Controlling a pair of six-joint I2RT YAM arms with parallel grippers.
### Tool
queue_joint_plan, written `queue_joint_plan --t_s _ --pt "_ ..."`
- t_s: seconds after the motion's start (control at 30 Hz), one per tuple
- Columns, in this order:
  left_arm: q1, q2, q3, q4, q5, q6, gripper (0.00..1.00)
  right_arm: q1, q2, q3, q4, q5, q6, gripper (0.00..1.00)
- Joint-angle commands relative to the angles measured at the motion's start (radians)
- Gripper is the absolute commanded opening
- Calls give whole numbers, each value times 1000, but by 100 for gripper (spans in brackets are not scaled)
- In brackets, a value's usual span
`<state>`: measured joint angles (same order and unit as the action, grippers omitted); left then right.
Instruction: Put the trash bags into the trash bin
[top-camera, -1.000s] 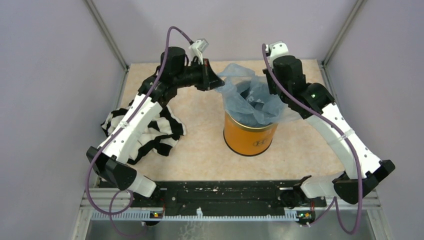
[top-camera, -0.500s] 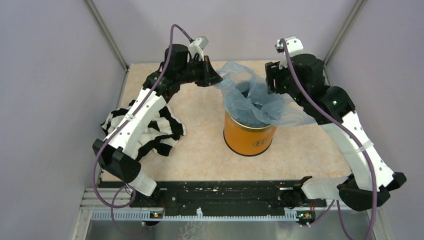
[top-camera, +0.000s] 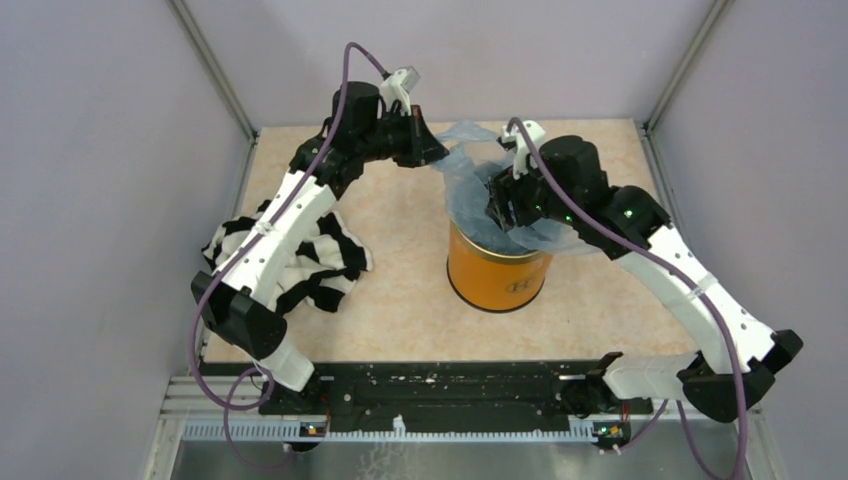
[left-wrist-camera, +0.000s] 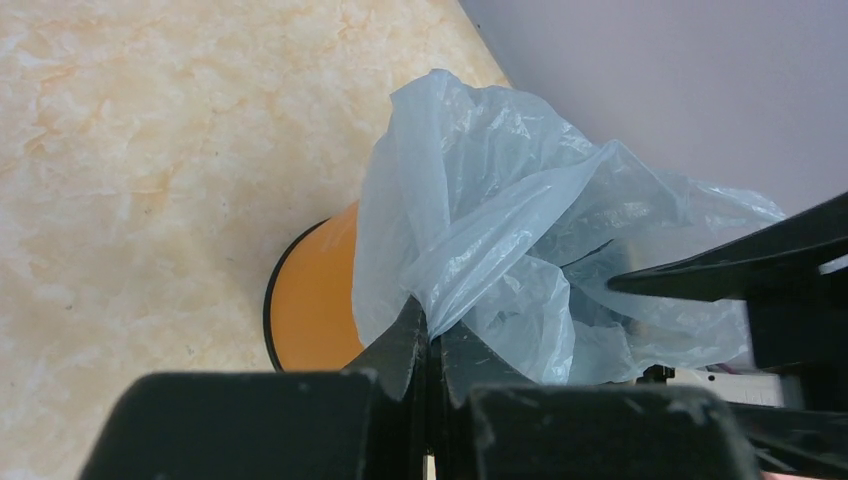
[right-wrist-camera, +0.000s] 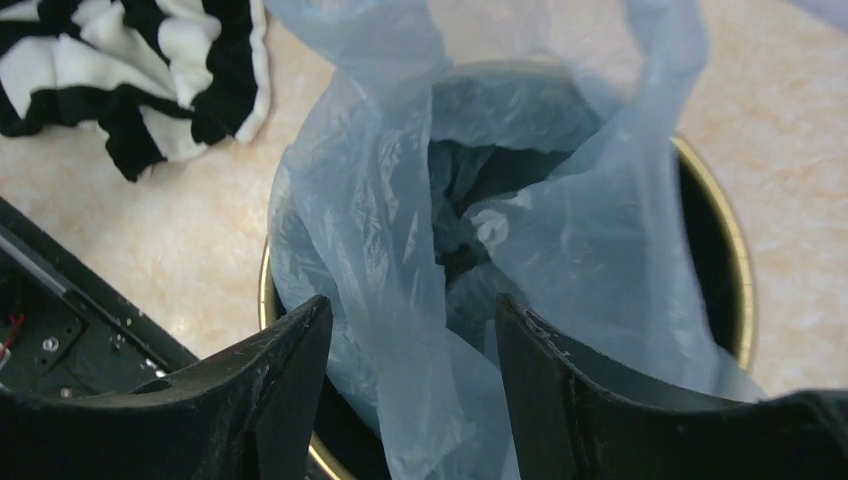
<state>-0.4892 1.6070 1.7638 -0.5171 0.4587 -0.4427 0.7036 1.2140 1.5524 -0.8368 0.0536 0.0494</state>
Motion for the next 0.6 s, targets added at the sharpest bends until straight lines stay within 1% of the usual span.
queue_joint_plan --t_s 0.0,0.07,0.1,0.13,0.2,0.23,0.27,0.3,0.4,0.47,0.53,0.57 --pt "-1 -3 39 35 24 -2 0 19 14 -49 87 -52 38 61" --pt "-2 -4 39 35 26 -4 0 20 18 -72 114 -51 51 60" --pt "-1 -3 41 34 27 -4 0 19 20 -80 124 -51 54 57" --pt "-2 -4 43 31 29 -5 0 20 22 -86 129 -51 59 51" --pt "-2 -4 50 26 26 -10 0 22 21 -86 125 -78 67 28" --pt "0 -7 52 28 28 -18 7 28 17 -81 116 -81 70 16" --pt "1 -11 52 31 31 -28 18 38 11 -75 99 -79 69 6" --pt "1 -16 51 39 36 -37 25 53 5 -70 85 -73 67 0" --pt "8 -49 29 95 69 -85 36 116 -21 -76 50 -58 57 0" --pt "18 -74 11 143 93 -124 46 143 -38 -94 39 -58 56 0" --pt "29 -96 -5 180 108 -158 51 163 -55 -119 35 -47 58 0" --pt "31 -104 -12 199 113 -167 53 170 -61 -131 35 -25 61 0"
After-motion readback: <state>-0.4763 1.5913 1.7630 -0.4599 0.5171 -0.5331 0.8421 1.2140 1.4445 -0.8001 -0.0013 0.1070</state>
